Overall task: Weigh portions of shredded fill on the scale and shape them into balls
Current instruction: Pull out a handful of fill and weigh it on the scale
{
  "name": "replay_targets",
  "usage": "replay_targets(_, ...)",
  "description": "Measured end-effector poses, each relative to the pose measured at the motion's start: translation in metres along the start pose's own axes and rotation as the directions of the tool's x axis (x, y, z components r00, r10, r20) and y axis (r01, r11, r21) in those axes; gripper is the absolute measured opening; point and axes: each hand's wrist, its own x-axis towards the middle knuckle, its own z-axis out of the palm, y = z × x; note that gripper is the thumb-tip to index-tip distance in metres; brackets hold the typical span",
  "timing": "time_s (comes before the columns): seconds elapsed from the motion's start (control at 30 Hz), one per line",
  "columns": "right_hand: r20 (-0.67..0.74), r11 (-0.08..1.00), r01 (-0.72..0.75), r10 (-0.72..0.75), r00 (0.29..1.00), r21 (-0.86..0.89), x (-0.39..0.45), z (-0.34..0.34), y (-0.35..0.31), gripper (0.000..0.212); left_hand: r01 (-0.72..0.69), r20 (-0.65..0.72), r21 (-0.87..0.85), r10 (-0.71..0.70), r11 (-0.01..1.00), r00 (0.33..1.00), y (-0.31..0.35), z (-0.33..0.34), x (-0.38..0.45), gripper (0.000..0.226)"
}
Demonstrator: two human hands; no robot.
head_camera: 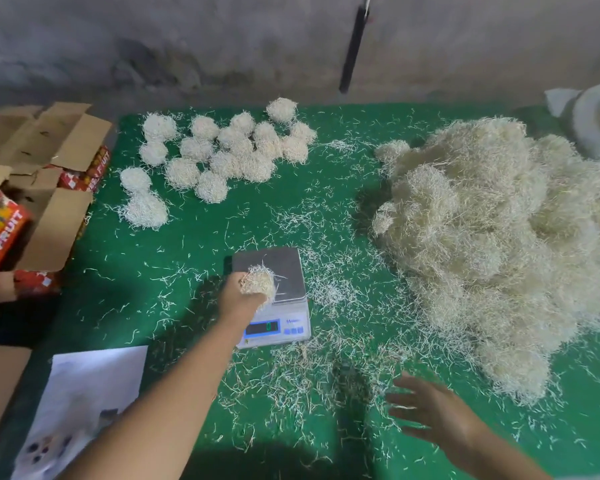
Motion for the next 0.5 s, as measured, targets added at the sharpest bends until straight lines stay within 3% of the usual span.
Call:
replay_targets(0.17,-0.118,0.965,-0.229,0.245,0.962,0.131,0.01,-0.044,0.055,0.038,-0.086,-0.027,0.208,0.093,0.974,0.995,0.006,0.015,0.048,0.069)
replay_targets(0.33,-0.175,0.889,-0.358,0.415,0.893,0.284,0.015,-0.064,0.077,0.035,-0.137,-0.004,0.28,0.144,0.95,0.99,0.008,0.034,0.076,0.075)
replay_targets(0.5,-0.191,0.913,-0.328,0.377,0.906,0.243,0.017,-0.064,0.072,0.029,-0.178,-0.018,0.318,0.193,0.931,0.981,0.003,0.043,0.079,0.085)
